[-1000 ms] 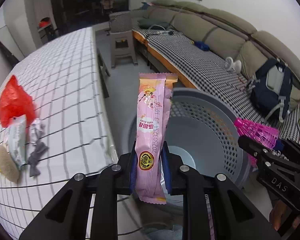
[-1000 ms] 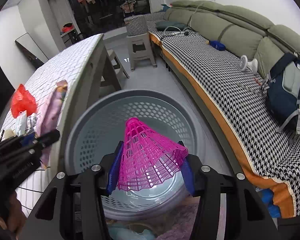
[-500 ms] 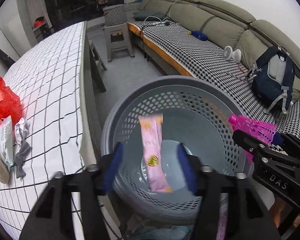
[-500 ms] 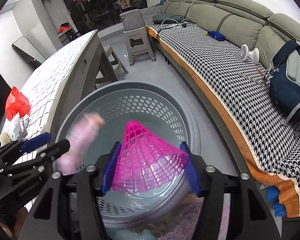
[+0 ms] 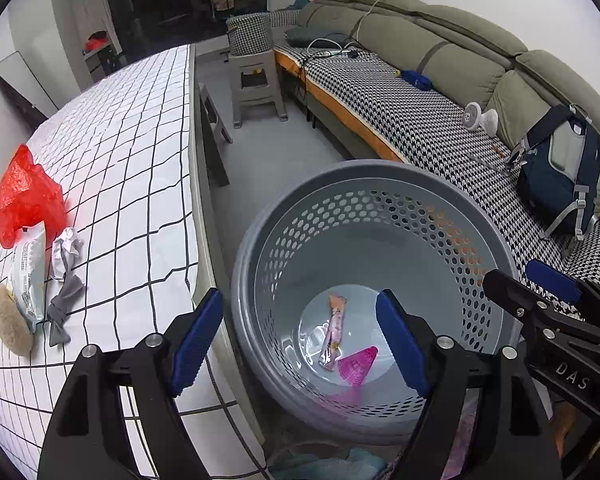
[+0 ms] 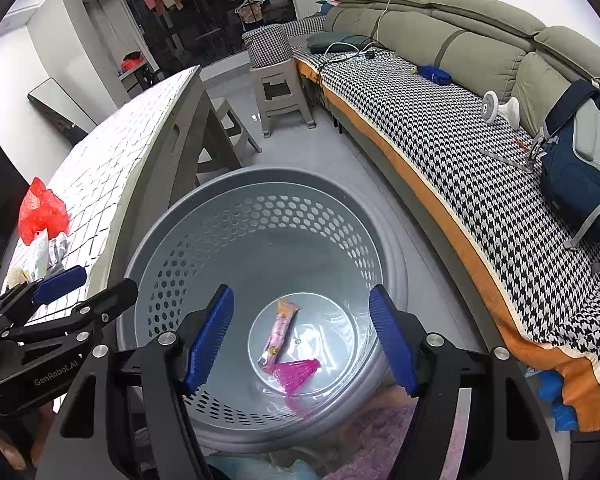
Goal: Collect trash
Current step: 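Withdraw both tools from the basket back toward the table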
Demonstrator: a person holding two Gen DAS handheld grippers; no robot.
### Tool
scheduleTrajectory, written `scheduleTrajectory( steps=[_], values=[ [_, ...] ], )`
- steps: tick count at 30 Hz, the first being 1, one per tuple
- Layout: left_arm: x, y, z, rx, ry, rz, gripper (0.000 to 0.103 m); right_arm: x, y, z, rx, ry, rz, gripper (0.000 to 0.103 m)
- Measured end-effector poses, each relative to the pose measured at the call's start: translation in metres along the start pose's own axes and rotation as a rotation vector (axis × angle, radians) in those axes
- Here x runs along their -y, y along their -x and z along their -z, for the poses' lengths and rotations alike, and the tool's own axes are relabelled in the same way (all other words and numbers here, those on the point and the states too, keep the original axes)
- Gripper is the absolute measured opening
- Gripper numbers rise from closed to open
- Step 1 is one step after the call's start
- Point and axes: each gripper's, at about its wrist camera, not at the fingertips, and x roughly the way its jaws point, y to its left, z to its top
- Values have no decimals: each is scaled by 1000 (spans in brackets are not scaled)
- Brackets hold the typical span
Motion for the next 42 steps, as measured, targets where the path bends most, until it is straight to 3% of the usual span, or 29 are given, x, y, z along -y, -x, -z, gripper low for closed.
scheduleTrajectory(
  steps=[28, 42],
  values=[
    [-1, 46, 16, 82, 9, -32, 84, -3, 42, 19, 72, -7, -41, 68],
    [-20, 80, 36, 138, 43, -49, 86, -24, 68, 33, 114, 20, -59, 69]
  ],
)
